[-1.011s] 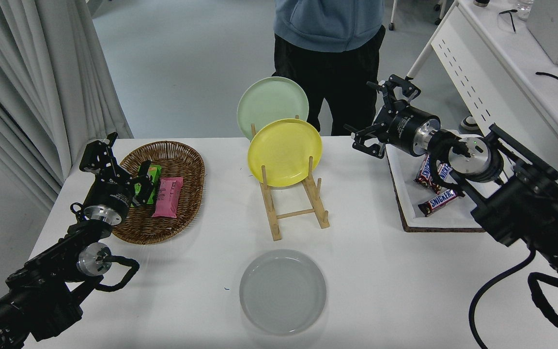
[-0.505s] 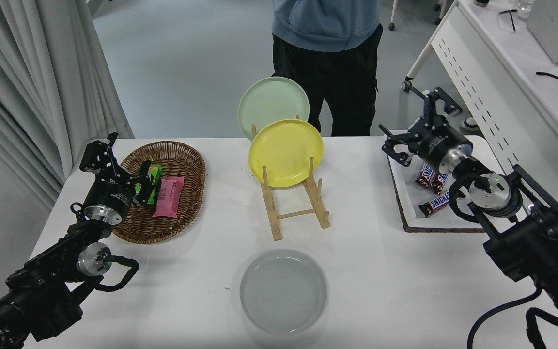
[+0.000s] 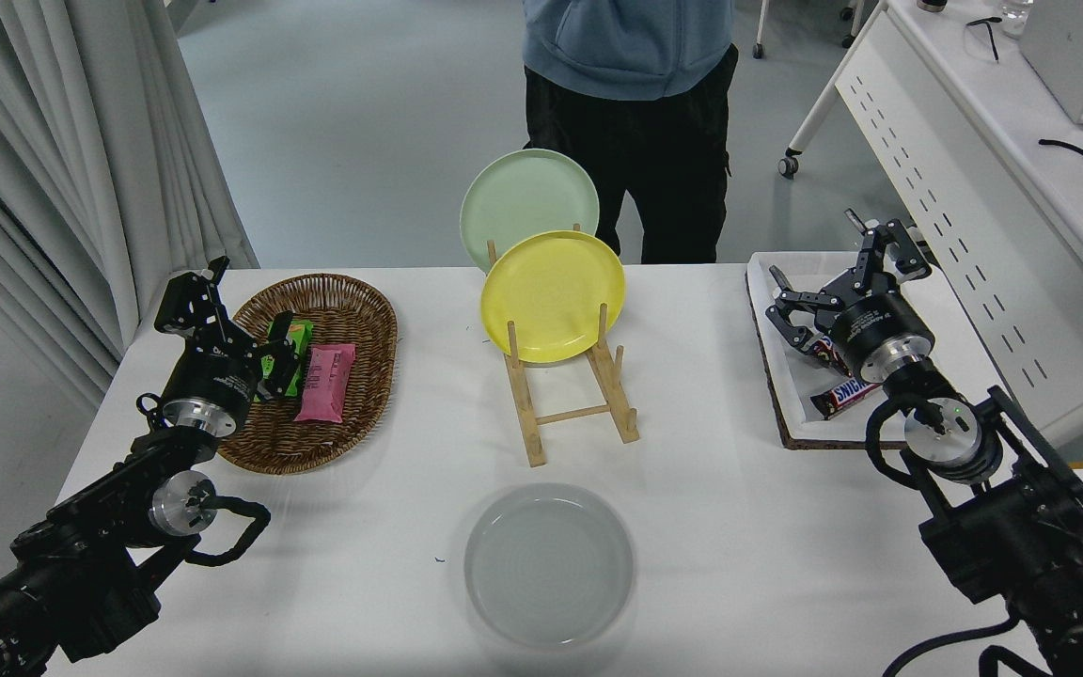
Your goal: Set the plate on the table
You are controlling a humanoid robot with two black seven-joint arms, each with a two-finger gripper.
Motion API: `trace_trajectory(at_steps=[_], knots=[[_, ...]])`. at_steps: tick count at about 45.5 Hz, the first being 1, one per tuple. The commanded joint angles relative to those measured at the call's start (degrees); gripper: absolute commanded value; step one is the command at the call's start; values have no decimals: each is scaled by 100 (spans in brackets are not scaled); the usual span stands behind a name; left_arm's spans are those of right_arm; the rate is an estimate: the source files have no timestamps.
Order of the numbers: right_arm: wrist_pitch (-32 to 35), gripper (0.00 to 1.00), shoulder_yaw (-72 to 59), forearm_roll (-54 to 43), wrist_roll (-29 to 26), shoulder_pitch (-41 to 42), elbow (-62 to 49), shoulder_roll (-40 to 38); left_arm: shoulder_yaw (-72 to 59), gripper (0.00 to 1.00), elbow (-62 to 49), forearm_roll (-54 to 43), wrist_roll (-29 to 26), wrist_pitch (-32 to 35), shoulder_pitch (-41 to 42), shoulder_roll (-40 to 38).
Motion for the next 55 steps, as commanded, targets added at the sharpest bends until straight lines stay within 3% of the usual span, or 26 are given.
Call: trace_trajectory(at_steps=[1, 9, 22, 55], knots=[[3, 100, 46, -55, 46, 33, -206, 5, 0, 100, 0, -4, -7, 0, 0, 0], [29, 100, 46, -12, 46, 270, -900, 5, 0, 100, 0, -4, 2, 0, 0, 0], [38, 100, 28, 59, 442, 253, -1015, 57, 0, 100, 0, 5, 2, 0, 0, 0], [38, 100, -200, 358, 459, 648, -1490, 224, 0, 100, 0, 5, 2, 0, 0, 0]])
